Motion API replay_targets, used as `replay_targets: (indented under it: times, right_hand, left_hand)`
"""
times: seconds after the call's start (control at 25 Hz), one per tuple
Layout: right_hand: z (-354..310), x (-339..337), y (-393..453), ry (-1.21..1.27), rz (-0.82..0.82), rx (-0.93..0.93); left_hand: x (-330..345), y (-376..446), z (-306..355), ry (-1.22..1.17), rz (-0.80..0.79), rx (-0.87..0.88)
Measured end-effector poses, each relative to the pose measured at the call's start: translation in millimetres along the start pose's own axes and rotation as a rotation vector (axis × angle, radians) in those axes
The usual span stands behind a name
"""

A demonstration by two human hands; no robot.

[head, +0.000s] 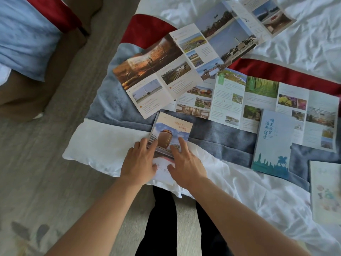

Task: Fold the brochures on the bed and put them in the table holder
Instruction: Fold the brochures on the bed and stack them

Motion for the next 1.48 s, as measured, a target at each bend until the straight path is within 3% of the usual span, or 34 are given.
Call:
replay_targets:
  times: [0.24,0.52,0.72,1.04,1.48]
  right_hand:
    - [-8,-6,5,-0.213,0.11,-0.074]
    - [1,-1,22,-0.199,0.026,-0.109]
    - [8,-5,33,-0.247,0.053,-0.111]
    - [11,-4,50,-0.319,0.074,-0.101]
    - [13,-6,67,-0.4,0.015,-0.065]
  left_hand:
    - [14,1,18,0.098,-0.035,0.172]
    - [24,0,12,0.096,-0.063,0.118]
    - [13,14,21,0.098,0.027,0.148]
    - [34,34,25,0.099,-0.083,0.071]
    - [37,38,28,0.183,-0.09,0.062]
Point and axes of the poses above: each hand's wrist, its own y-axis towards the middle knuckle, its own x-axis out of the palm, z = x × y, the point moved 5 cm from there along y, towards the middle knuckle, and after that the axes turned 2 degrees about -z, right-handed, at the moved point
